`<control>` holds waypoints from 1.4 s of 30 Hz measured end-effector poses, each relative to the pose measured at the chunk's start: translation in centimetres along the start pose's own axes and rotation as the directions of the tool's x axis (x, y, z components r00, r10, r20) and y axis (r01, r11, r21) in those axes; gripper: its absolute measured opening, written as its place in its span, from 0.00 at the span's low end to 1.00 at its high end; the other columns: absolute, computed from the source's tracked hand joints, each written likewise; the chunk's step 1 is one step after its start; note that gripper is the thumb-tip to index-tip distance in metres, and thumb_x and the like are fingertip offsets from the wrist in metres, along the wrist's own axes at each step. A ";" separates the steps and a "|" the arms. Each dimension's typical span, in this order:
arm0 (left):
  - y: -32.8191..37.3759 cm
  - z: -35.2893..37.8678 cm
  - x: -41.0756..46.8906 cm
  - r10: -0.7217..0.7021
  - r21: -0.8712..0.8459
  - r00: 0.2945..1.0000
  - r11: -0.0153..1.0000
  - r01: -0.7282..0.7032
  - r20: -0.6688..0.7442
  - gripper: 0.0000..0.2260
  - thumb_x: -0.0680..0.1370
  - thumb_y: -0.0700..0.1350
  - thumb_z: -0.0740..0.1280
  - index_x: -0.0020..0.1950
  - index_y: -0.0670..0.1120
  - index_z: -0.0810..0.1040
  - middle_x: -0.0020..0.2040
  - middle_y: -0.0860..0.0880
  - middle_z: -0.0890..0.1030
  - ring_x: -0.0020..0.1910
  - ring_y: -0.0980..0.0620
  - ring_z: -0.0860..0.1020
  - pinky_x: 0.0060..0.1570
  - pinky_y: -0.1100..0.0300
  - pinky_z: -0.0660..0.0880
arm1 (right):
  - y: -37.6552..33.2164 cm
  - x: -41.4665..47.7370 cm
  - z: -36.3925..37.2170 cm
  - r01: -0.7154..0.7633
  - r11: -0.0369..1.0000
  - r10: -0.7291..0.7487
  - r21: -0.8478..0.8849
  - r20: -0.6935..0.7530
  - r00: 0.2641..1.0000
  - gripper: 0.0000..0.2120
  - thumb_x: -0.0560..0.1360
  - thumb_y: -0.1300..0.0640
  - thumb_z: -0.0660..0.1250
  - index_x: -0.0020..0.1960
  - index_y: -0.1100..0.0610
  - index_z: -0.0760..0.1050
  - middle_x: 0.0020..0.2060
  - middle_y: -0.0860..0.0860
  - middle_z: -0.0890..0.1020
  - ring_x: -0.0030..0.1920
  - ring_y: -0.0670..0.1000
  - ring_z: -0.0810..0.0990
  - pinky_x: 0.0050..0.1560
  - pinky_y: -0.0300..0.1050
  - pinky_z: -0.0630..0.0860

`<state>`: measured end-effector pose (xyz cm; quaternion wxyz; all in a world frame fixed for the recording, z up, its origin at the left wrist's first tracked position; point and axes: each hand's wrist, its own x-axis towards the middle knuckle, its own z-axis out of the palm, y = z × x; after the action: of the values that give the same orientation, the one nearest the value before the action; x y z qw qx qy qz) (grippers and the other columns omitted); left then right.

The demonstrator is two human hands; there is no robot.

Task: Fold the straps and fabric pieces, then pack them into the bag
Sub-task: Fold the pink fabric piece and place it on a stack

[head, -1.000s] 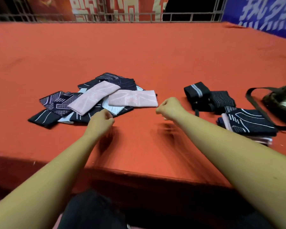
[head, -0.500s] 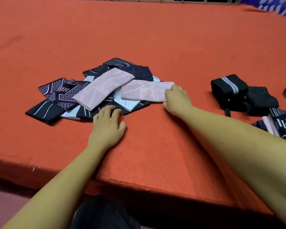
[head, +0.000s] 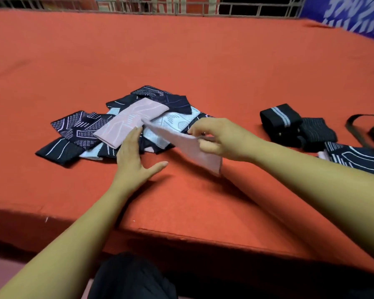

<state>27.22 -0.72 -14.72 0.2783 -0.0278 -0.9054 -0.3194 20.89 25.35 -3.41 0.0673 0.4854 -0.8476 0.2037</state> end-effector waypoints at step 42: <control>20.7 3.3 -3.5 -0.209 -0.643 0.861 0.589 0.489 0.463 0.13 0.75 0.31 0.65 0.57 0.44 0.70 0.38 0.50 0.76 0.33 0.50 0.73 0.34 0.59 0.72 | 1.8 -19.4 4.6 -0.477 0.434 0.855 0.764 -0.182 0.486 0.09 0.75 0.64 0.67 0.44 0.56 0.86 0.44 0.48 0.86 0.46 0.41 0.81 0.52 0.38 0.76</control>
<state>33.27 18.16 -7.01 0.0127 -0.0119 -0.7155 -0.6984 29.84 39.65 -14.12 0.0519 -0.0037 -0.7918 0.6085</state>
